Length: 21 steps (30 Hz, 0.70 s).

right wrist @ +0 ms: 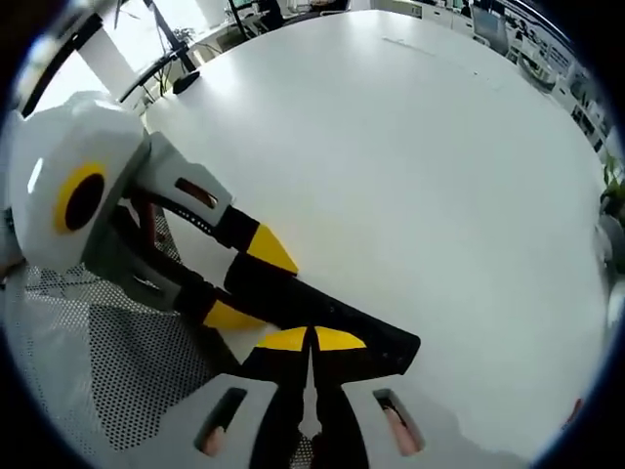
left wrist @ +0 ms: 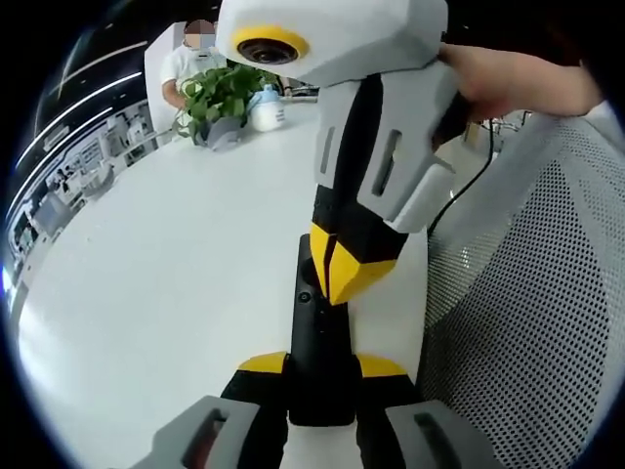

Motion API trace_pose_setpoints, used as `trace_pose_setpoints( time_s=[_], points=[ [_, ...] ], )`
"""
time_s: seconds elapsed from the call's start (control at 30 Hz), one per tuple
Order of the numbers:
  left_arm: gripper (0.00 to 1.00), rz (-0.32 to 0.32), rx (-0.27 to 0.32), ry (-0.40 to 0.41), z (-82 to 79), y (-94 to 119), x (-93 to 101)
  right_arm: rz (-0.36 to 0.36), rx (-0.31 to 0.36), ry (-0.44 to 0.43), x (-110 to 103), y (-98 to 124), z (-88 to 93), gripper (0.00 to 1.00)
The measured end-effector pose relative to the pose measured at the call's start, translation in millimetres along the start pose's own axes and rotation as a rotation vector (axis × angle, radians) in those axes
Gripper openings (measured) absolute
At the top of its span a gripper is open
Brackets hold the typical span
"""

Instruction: Press the specified remote control buttons in sequence, fully releasing each button before pressing the next.

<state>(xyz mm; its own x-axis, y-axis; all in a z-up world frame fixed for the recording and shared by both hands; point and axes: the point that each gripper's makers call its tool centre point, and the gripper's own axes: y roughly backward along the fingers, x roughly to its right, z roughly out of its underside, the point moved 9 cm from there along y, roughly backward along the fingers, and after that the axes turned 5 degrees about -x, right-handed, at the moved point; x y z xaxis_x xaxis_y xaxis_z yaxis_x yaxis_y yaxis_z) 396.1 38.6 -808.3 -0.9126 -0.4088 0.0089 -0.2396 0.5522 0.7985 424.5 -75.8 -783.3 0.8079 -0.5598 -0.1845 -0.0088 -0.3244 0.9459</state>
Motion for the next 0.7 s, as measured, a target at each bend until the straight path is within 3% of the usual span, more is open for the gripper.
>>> trace_pose_setpoints(
  time_s=[0.7],
  points=[
    [0.25,0.011,0.003,-0.015,-1.1,-2.1,1.0,0.025,0.012,0.07,-1.8,-5.3,-4.7,0.02]
  ],
)
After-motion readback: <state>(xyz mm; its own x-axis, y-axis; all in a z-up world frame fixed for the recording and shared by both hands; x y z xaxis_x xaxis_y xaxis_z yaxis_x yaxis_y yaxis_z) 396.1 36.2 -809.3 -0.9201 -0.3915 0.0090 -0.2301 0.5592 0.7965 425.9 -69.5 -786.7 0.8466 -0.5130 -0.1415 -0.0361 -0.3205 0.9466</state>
